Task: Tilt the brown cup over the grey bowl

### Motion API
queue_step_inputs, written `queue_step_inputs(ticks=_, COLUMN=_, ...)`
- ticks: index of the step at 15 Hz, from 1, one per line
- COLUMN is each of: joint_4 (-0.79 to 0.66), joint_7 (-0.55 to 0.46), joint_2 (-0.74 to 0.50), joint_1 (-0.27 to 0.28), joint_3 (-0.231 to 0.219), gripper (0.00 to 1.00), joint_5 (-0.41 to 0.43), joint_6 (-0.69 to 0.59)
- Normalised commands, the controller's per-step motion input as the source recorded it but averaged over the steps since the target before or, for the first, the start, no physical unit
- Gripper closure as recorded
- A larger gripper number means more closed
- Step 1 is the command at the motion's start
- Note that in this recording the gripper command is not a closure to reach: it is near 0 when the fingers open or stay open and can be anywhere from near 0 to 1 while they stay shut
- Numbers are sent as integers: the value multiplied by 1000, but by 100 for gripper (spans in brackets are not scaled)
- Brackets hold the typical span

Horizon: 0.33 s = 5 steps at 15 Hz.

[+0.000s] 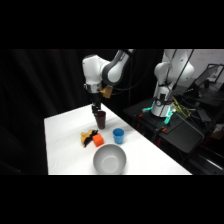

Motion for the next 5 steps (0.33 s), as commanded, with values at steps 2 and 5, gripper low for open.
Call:
queue_step_inputs(ticks=2, joint_4=38, joint_7=-12, joint_2=-569, joint_1=16, joint_3=-31, gripper=0, joint_5=-160, joint_6=-593)
queue_step_inputs(ticks=5, joint_4=128, joint_7=-83, joint_2=-566, joint_1=-45, joint_3=-2, gripper=0, joint_5=-171, joint_6=-612)
